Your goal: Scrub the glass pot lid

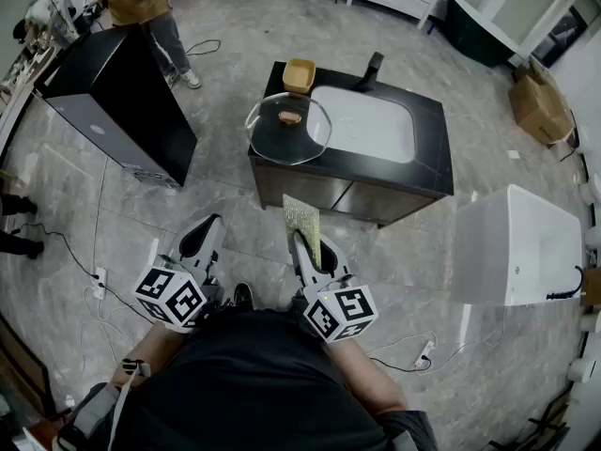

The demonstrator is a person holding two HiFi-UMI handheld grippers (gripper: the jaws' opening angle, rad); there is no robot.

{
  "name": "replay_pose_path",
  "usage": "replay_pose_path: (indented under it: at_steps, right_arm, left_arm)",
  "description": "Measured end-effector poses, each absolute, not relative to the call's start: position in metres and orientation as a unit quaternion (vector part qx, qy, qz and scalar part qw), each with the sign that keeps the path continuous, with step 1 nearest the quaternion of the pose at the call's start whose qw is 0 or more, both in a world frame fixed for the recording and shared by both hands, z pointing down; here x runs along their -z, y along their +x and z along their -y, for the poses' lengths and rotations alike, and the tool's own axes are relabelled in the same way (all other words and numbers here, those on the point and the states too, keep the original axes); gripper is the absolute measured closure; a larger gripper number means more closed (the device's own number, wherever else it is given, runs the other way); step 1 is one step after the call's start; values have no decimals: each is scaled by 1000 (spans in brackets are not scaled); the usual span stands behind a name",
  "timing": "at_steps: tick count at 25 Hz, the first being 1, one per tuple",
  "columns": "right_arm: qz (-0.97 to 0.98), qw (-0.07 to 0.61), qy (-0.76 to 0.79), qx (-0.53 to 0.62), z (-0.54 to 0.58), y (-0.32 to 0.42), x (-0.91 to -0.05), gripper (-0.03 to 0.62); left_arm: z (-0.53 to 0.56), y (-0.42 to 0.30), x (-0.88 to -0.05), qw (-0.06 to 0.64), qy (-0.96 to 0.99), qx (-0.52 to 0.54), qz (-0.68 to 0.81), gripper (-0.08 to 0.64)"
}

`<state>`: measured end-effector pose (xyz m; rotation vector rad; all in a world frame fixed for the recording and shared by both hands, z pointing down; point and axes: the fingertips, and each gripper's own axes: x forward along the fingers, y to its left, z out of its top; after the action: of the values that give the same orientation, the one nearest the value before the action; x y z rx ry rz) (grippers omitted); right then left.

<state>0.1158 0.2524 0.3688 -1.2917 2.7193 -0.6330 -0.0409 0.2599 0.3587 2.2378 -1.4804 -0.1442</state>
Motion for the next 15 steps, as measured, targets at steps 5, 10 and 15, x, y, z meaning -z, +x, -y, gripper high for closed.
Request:
replay_pose_path:
  at_steps: [5, 10, 15]
  right_arm:
    - [-878, 30, -431, 206, -251, 100, -368, 537]
    - [-871, 46, -444, 205, -250, 85, -367, 537]
    - [-860, 46, -462, 213, -245, 61, -371, 537]
  left_arm:
    - [-255, -59, -360, 233, 814, 54, 530, 558]
    - [-248, -76, -365, 242, 821, 60, 513, 558]
    - [-239, -97, -374, 258, 831, 68, 488, 558]
